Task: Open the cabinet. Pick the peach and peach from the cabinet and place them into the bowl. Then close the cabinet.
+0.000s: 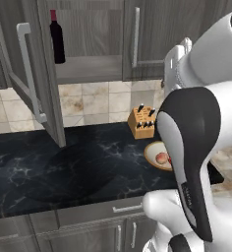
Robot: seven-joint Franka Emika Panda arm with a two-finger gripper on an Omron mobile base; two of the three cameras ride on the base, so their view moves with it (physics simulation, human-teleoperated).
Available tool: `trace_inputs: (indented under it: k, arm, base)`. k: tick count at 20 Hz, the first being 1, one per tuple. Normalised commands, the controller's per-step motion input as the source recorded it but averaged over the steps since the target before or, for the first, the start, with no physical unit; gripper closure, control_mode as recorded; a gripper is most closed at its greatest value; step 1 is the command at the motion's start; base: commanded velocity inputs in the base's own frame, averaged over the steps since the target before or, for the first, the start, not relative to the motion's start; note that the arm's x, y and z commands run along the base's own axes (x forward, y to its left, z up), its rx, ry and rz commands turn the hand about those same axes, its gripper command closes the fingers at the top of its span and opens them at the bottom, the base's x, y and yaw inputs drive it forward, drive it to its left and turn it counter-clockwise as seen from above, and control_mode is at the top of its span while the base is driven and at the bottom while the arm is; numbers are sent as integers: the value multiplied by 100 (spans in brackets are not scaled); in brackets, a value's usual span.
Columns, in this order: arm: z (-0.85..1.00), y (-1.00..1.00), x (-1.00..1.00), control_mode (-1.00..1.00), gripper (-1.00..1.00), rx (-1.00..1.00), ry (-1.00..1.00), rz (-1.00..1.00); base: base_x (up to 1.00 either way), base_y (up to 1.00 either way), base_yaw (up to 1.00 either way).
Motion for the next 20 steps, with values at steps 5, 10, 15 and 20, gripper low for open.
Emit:
trace_inputs:
  k: [5,10,15,20]
  arm:
    - [-1,33,-80,-100,-100,-18,0,0]
    - [-17,26,-61,-100,-100,-21,-7,4]
    - [-38,34,-21,-100,-100,-23,-10,12]
    - [-35,33,7,-100,-100,-21,-13,16]
  base:
    - [0,0,0]
    - [0,0,0]
    - [0,0,0]
    - [0,0,0]
